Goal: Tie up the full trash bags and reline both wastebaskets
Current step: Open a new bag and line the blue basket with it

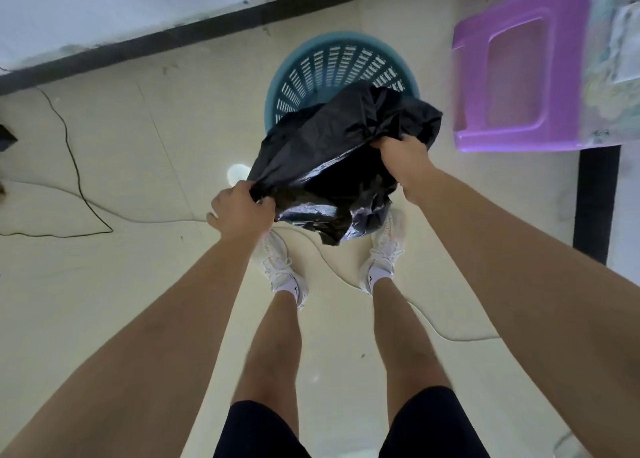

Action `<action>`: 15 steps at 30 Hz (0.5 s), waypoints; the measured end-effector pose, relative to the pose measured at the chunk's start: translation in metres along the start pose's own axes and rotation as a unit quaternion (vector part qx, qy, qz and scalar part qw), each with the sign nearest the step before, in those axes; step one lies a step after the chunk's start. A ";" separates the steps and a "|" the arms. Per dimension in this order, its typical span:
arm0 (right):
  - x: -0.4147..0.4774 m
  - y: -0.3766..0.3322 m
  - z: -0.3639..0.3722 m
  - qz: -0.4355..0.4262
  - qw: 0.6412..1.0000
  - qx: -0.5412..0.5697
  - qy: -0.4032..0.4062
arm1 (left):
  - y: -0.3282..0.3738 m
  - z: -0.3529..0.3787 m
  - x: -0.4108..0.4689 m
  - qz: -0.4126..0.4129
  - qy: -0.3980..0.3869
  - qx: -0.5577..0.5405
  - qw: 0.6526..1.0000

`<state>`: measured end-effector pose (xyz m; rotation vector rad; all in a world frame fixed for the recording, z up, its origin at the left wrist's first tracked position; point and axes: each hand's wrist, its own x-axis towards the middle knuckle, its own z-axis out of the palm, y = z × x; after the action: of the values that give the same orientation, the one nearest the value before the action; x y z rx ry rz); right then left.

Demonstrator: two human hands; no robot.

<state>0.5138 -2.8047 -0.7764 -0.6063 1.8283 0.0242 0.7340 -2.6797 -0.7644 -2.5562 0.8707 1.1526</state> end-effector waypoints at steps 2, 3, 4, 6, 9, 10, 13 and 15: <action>0.036 0.007 0.013 0.009 1.000 0.000 -0.009 | 0.003 0.009 0.014 0.030 0.002 0.001 1.000; 0.058 0.014 0.022 0.008 1.000 0.004 -0.022 | 0.006 0.013 0.021 0.046 0.007 -0.033 0.998; 0.074 0.017 0.033 0.009 0.999 0.012 -0.037 | 0.009 0.017 0.029 0.067 0.021 -0.087 0.994; 0.075 0.009 0.055 0.002 0.997 0.030 -0.065 | 0.018 0.022 0.043 0.119 0.064 -0.190 0.972; 0.068 -0.009 0.083 -0.041 0.995 0.044 -0.077 | 0.037 0.028 0.060 0.182 0.109 -0.270 0.939; 0.074 -0.010 0.092 -0.061 0.994 0.050 -0.073 | 0.045 0.030 0.065 0.202 0.118 -0.279 0.931; 0.105 -0.005 0.111 -0.118 0.991 0.059 -0.023 | 0.062 0.038 0.084 0.254 0.143 -0.268 0.918; 0.123 0.003 0.112 -0.107 0.994 0.022 -0.026 | 0.064 0.044 0.098 0.268 0.155 -0.218 0.925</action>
<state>0.5848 -2.8152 -0.9260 -0.7605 1.7016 -0.1433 0.7207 -2.7553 -0.8627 -3.0196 1.6347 1.1953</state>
